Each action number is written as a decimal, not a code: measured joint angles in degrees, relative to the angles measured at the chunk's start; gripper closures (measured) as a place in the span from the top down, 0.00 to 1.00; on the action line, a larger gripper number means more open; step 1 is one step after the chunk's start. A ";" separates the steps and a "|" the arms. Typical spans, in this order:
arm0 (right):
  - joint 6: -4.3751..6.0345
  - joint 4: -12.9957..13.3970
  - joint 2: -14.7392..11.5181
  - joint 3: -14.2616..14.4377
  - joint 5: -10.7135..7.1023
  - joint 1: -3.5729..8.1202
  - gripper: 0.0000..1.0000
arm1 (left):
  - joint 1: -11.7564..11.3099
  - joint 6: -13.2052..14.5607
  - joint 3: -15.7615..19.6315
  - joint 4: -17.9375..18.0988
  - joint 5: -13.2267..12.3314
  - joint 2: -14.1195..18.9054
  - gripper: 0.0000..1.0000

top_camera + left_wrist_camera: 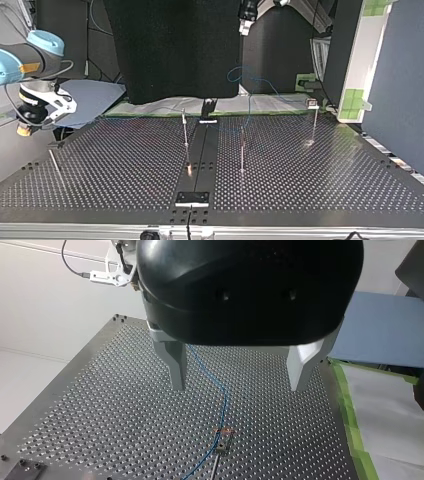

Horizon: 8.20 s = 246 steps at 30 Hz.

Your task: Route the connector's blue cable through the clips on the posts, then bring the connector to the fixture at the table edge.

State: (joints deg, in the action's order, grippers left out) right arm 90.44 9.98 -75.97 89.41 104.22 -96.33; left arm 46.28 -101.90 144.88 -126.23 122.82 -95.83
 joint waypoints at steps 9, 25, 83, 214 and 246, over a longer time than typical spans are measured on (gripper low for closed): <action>-0.57 4.20 3.10 0.05 -4.44 1.08 0.00 | -0.11 3.07 -0.13 -0.02 0.05 0.00 1.00; -4.25 9.29 7.64 0.18 -12.05 3.24 0.00 | -0.48 5.82 -1.35 1.14 0.30 0.00 1.00; -7.56 11.63 12.15 -2.19 -39.89 11.69 0.00 | -0.90 7.86 -2.95 1.33 -2.02 0.00 1.00; -3.87 16.72 14.71 -4.33 -44.61 12.43 0.87 | -1.35 7.82 -3.04 1.60 -1.93 -0.08 1.00; -3.85 16.04 14.85 -4.28 -44.26 11.97 0.98 | -1.35 7.76 -3.02 1.59 -1.93 -0.09 1.00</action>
State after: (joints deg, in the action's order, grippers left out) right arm 86.59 26.02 -61.12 85.13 59.96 -84.35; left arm 44.93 -94.13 141.85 -124.64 120.89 -95.92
